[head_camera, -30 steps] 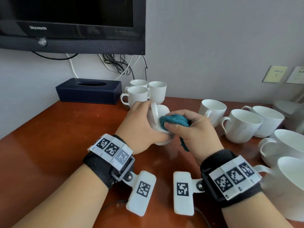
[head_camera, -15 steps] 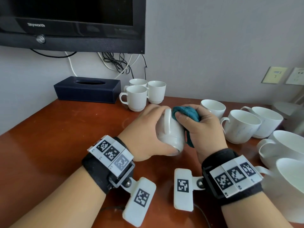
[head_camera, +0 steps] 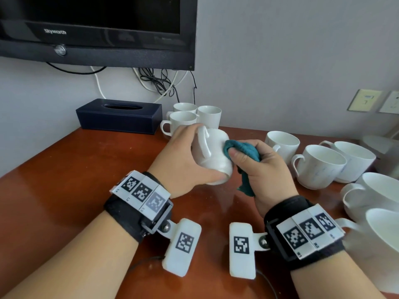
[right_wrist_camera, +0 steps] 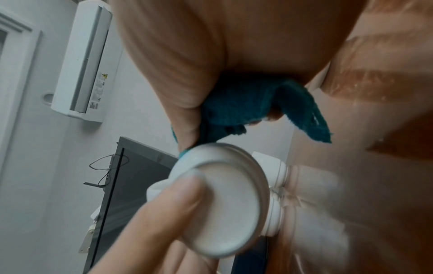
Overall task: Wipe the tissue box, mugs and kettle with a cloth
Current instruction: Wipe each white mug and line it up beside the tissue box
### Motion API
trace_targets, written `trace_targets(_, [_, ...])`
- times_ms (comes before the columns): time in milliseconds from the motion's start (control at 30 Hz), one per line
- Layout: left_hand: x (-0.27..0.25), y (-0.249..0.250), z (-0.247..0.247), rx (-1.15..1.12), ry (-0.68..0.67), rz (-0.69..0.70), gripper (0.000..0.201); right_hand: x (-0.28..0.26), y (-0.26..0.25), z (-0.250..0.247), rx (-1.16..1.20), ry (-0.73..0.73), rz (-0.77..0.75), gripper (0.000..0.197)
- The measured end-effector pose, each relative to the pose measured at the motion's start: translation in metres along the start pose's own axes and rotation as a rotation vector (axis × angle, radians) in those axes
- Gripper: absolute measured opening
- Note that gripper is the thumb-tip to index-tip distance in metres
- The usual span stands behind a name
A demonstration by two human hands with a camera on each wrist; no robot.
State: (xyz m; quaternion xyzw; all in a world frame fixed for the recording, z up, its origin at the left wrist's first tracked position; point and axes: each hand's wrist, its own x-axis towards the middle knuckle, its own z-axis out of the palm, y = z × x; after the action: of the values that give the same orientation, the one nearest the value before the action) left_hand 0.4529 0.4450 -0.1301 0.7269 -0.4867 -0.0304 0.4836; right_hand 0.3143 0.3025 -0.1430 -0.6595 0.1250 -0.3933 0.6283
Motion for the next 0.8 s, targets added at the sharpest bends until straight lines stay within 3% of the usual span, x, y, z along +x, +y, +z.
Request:
trace_targets(200, [-0.003,0.003,0.008,-0.038,-0.229,0.100,0.104,0.003,-0.003,-0.004,0.069,0.124,0.024,0.023])
trace_targets(300, [-0.002,0.001,0.009,-0.065,-0.195,0.088,0.104,0.002,-0.005,-0.003,0.048,0.111,0.018,0.017])
trace_targets(567, [0.001,0.006,-0.001,0.025,0.137,-0.064,0.088,-0.008,-0.005,0.005,0.025,-0.095,-0.005,0.011])
trace_targets(700, [0.001,0.003,-0.004,0.008,0.108,-0.041,0.097,-0.006,-0.004,0.006,0.050,-0.056,0.006,0.010])
trace_targets(800, [-0.001,0.002,-0.003,-0.015,-0.067,-0.011,0.101,-0.003,-0.002,0.006,0.094,0.023,0.060,0.008])
